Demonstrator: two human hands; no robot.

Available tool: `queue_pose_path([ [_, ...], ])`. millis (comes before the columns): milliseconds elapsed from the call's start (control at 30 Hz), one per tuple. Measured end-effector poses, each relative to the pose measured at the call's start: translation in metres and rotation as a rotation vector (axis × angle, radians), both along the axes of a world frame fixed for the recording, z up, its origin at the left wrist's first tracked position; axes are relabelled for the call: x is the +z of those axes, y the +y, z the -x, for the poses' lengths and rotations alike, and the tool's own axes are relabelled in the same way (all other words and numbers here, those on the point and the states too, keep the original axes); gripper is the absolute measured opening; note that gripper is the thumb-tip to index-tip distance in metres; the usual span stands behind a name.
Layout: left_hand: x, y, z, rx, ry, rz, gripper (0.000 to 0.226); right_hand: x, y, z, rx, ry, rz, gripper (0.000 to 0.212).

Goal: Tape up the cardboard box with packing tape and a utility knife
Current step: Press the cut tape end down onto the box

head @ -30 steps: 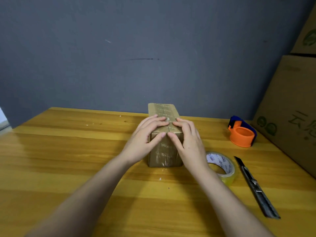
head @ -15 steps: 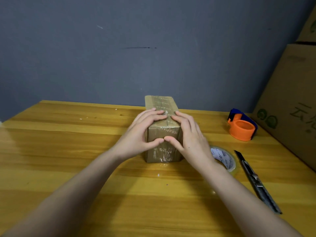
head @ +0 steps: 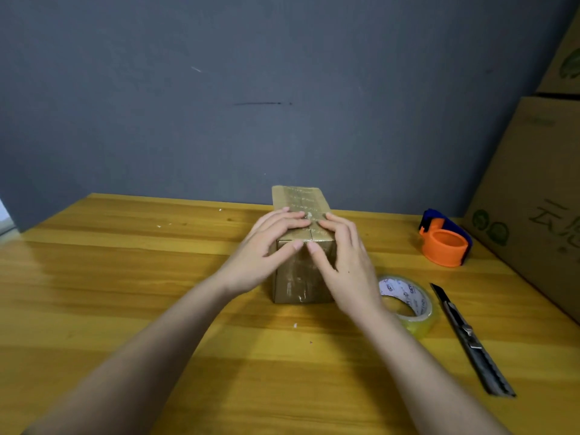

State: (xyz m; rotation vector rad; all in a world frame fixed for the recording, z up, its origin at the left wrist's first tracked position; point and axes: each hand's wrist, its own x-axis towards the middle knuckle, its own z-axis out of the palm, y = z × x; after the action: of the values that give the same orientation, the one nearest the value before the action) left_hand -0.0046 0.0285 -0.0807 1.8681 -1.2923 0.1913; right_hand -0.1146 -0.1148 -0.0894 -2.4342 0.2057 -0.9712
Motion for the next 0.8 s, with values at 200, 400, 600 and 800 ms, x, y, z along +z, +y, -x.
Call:
queue_pose_path([
  [200,-0.004,0.000,0.002,0.079,-0.135,-0.035,0.046,-0.002,0.006,-0.006,-0.066,-0.046,-0.013,0.059],
  [400,-0.004,0.003,-0.003,0.071,-0.225,-0.078,0.048,-0.004,-0.002,-0.003,-0.006,0.004,0.012,0.057],
  [600,-0.005,0.003,-0.006,0.063,-0.250,-0.087,0.058,-0.003,-0.015,0.002,0.064,0.078,0.091,0.062],
  [800,-0.006,0.002,-0.007,0.056,-0.244,-0.091,0.071,0.000,-0.020,0.006,0.068,0.139,0.186,0.072],
])
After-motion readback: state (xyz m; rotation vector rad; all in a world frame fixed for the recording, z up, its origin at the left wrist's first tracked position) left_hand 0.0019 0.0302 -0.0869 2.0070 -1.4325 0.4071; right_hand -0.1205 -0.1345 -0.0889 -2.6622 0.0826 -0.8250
